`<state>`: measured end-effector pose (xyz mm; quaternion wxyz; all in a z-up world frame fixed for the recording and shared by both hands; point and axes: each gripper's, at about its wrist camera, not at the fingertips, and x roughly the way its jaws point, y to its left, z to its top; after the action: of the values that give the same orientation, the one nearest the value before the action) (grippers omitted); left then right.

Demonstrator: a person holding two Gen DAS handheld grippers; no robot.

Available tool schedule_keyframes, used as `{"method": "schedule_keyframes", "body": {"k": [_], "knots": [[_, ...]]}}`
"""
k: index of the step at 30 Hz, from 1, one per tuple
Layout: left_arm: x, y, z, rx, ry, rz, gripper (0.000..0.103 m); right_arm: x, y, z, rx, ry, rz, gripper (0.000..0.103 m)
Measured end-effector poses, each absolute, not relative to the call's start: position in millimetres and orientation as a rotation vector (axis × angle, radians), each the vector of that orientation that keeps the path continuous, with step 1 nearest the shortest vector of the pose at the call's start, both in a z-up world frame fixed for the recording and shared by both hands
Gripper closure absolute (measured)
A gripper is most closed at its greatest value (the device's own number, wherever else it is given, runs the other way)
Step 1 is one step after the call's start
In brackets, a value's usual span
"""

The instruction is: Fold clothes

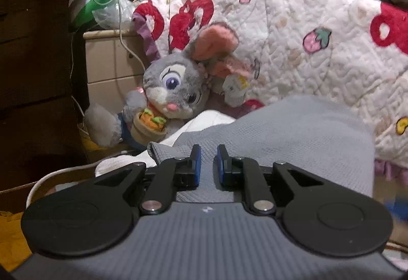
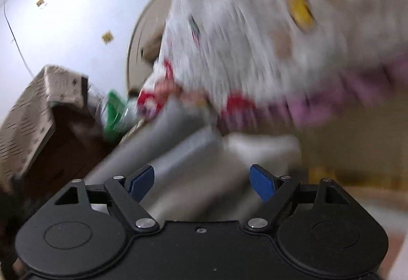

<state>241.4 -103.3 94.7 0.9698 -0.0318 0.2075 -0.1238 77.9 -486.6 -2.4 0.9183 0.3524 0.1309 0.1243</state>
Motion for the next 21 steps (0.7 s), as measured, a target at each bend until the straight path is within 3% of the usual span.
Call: {"method": "schedule_keyframes", "body": {"k": [2,6,17,21], "knots": [[231,-104,102,-0.077,0.405,-0.252,0.075,59,-486,-18,0.699,0.3,0.28,0.017],[200,-114,113,-0.053,0.377,-0.207,0.037,45,-477,-24,0.569,0.327,0.285,0.017],[132,-116,119,-0.101,0.39,-0.146,0.031,26,-451,8,0.427,0.303,0.356,0.017],[114,-112,119,-0.133,0.41,-0.132,0.023,13,-442,22,0.377,0.298,0.355,0.017]]}}
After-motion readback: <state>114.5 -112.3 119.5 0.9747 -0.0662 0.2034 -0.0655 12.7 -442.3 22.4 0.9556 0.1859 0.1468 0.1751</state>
